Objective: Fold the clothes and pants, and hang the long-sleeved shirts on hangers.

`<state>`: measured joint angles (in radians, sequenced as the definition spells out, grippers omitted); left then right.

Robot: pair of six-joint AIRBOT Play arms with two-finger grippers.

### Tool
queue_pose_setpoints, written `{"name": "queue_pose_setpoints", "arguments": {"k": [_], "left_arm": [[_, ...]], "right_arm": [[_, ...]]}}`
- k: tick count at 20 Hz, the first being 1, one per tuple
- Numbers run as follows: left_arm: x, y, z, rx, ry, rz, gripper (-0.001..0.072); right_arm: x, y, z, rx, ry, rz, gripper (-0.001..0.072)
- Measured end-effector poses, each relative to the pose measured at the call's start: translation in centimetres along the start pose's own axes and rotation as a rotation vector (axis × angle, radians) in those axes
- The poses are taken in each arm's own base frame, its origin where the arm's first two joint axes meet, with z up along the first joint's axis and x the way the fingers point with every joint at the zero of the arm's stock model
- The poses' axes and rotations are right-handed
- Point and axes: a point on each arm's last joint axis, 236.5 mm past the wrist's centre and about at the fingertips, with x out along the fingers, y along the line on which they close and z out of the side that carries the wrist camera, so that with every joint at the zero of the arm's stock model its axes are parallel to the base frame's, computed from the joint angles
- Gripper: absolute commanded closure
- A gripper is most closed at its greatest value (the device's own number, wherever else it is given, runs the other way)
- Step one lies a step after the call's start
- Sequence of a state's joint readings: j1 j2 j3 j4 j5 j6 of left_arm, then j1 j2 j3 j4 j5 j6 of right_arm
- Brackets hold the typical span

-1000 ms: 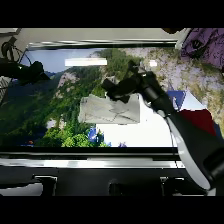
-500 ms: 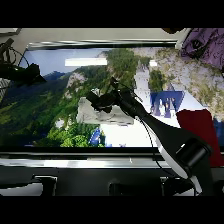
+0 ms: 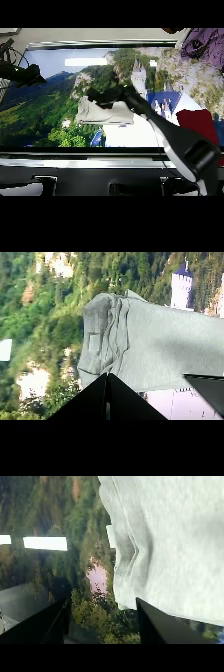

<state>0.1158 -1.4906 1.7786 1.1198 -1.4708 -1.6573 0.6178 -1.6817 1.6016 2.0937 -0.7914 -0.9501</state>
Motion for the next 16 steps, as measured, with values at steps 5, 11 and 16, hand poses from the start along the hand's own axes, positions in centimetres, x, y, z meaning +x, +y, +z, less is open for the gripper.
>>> {"name": "queue_pose_setpoints", "arguments": {"k": [5,11,16], "left_arm": [[0.0,0.0,0.0,0.0,-0.001,0.0,0.0686],[0.0,0.1,-0.1,-0.001,0.003,0.001,0.0685],[0.0,0.0,-0.1,-0.001,0.003,0.0,0.0685]], "right_arm": [[-10.1,-5.2,6.9,-0.093,-0.032,-0.081,0.0167],[-16.3,-20.6,10.4,0.06,0.035,-0.163,0.0167],[-12.8,-26.3,7.8,0.158,0.14,-0.054,0.0175]]}}
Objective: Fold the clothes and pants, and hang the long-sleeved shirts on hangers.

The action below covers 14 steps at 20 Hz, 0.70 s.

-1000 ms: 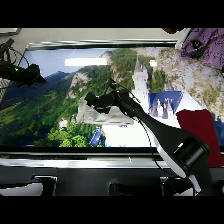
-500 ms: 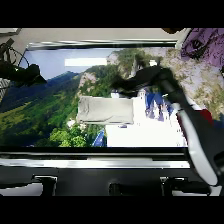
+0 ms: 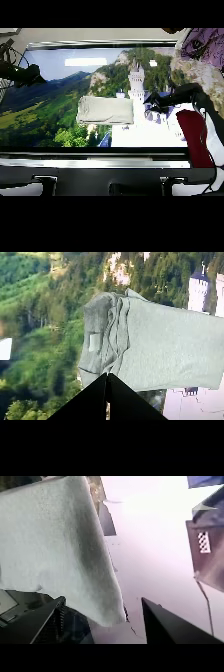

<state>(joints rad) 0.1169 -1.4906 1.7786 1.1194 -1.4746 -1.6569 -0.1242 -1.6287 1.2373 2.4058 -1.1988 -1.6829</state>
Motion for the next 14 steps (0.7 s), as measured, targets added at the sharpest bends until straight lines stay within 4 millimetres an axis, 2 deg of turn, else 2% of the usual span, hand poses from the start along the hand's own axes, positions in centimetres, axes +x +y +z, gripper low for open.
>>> {"name": "queue_pose_setpoints", "arguments": {"k": [2,6,9,10,12,14], "left_arm": [[0.0,0.0,0.0,0.0,0.0,0.0,0.0685],[0.0,0.0,0.0,0.0,0.0,0.0,0.0685],[0.0,0.0,0.0,0.0,0.0,0.0,0.0685],[0.0,0.0,0.0,0.0,0.0,0.0,0.0685],[0.0,0.0,0.0,0.0,0.0,0.0,0.0685],[0.0,0.0,0.0,0.0,0.0,0.0,0.0685]], "right_arm": [[2.3,-0.5,-0.2,0.01,0.026,0.039,0.018],[6.2,0.1,-0.9,0.01,0.059,0.09,0.0208],[8.3,1.0,-1.4,0.006,0.066,0.102,0.0331],[8.8,1.2,-1.6,0.002,0.069,0.1,0.0426],[9.7,1.4,-1.9,-0.009,0.067,0.09,0.0684],[9.9,2.1,-1.9,-0.024,0.068,0.093,0.0683]]}}
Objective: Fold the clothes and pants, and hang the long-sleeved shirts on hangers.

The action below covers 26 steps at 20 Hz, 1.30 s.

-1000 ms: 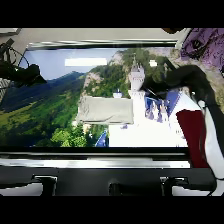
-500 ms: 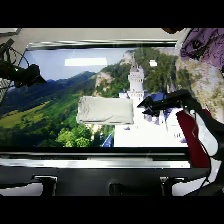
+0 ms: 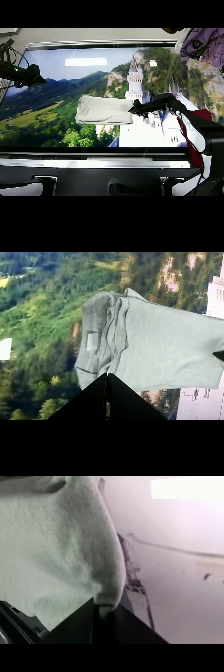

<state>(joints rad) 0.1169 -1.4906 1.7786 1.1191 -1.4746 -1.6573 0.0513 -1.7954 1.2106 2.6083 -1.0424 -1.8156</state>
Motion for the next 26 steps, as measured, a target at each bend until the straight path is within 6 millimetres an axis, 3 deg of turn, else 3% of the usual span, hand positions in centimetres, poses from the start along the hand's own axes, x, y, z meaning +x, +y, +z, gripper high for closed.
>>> {"name": "queue_pose_setpoints", "arguments": {"k": [2,5,10,14,17,20,26], "left_arm": [[0.0,0.0,0.0,0.0,0.0,0.0,0.0685],[0.0,0.0,0.0,0.0,0.0,0.0,0.0685],[0.0,0.0,0.0,0.0,0.0,0.0,0.0685],[0.0,0.0,0.0,0.0,0.0,0.0,0.0685],[0.0,0.0,0.0,0.0,0.0,0.0,0.0685],[0.0,0.0,0.0,0.0,0.001,0.0,0.0685],[0.0,0.0,-0.5,-0.002,0.02,0.002,0.0685]], "right_arm": [[-0.9,1.4,1.0,-0.029,-0.027,0.014,0.0683],[-5.0,3.2,4.4,-0.043,-0.121,0.009,0.0682],[-15.4,5.0,11.0,-0.02,-0.325,-0.002,0.0682],[-24.1,4.4,14.1,0.018,-0.49,-0.041,0.0682],[-30.1,2.6,15.0,0.079,-0.61,-0.097,0.0682],[-35.3,0.5,14.7,0.137,-0.706,-0.16,0.0682],[-42.5,-3.6,11.5,0.256,-0.811,-0.329,0.0683]]}}
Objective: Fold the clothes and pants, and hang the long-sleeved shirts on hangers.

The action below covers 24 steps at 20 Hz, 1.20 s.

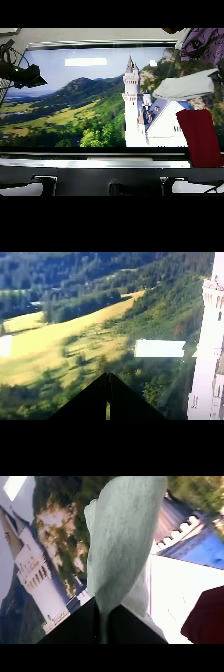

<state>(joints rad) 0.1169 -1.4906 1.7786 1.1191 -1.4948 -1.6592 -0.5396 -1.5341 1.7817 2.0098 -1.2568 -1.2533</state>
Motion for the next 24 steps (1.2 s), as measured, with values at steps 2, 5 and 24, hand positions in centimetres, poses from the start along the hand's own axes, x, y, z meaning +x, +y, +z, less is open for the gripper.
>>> {"name": "queue_pose_setpoints", "arguments": {"k": [2,5,24], "left_arm": [[0.0,0.0,-0.3,0.0,0.012,0.001,0.0685],[0.0,0.0,-0.6,-0.001,0.024,0.002,0.0685],[0.0,0.1,-0.8,-0.001,0.036,0.003,0.0685]], "right_arm": [[-1.5,-1.9,0.4,0.008,-0.03,-0.081,0.0683],[-3.7,-4.2,0.7,0.025,-0.065,-0.193,0.0683],[-11.6,-18.5,-7.0,0.124,0.167,-0.872,0.0682]]}}
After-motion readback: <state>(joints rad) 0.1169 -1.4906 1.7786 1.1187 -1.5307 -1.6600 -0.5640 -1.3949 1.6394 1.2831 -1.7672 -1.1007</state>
